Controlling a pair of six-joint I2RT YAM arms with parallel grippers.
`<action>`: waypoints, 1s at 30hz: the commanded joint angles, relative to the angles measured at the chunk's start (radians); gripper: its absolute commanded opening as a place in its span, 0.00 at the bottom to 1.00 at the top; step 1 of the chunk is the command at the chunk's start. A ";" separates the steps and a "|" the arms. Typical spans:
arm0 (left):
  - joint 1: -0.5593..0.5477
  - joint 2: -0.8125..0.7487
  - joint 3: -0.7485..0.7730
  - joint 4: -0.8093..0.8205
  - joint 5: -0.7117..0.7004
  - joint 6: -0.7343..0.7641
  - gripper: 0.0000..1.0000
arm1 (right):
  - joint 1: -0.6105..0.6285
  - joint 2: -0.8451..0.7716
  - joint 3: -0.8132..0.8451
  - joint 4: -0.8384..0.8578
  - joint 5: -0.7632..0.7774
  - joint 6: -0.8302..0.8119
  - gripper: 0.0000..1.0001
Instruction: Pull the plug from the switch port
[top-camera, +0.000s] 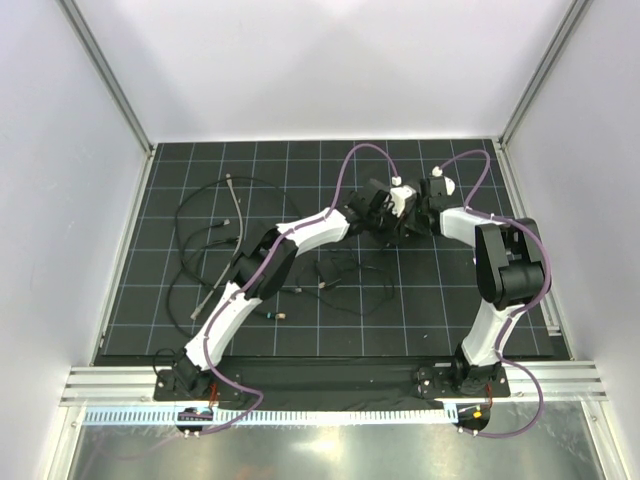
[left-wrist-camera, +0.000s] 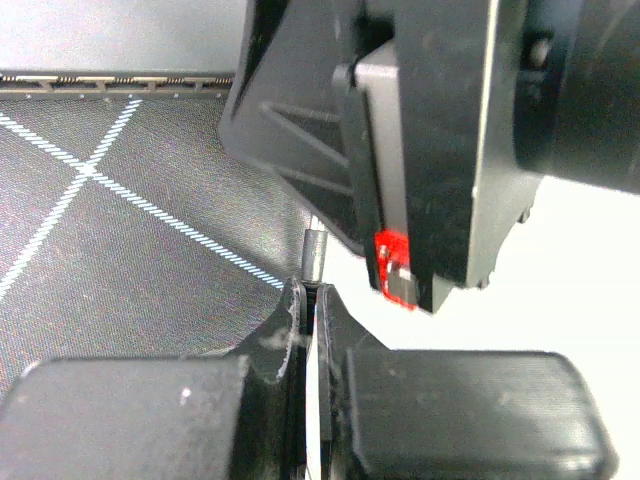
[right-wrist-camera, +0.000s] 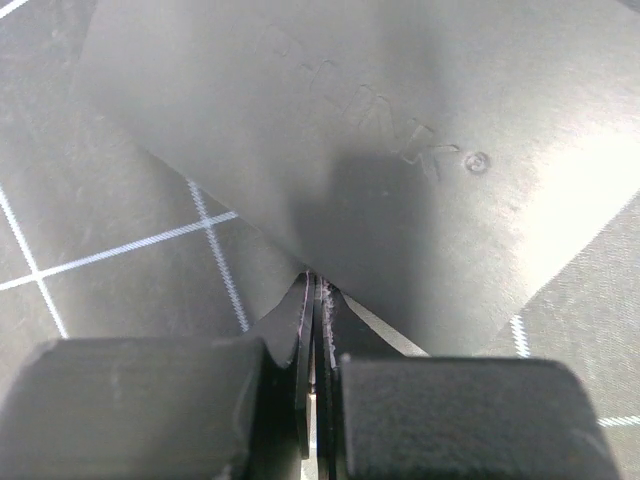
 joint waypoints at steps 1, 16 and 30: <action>0.007 -0.006 -0.025 -0.123 0.014 -0.025 0.00 | -0.004 0.011 -0.009 -0.047 0.100 -0.002 0.01; 0.066 -0.236 -0.195 -0.071 -0.176 -0.114 0.00 | -0.032 -0.026 -0.049 0.105 -0.063 -0.018 0.01; 0.096 -0.429 -0.376 -0.217 -0.371 -0.259 0.00 | -0.110 0.105 0.172 -0.004 0.033 0.005 0.06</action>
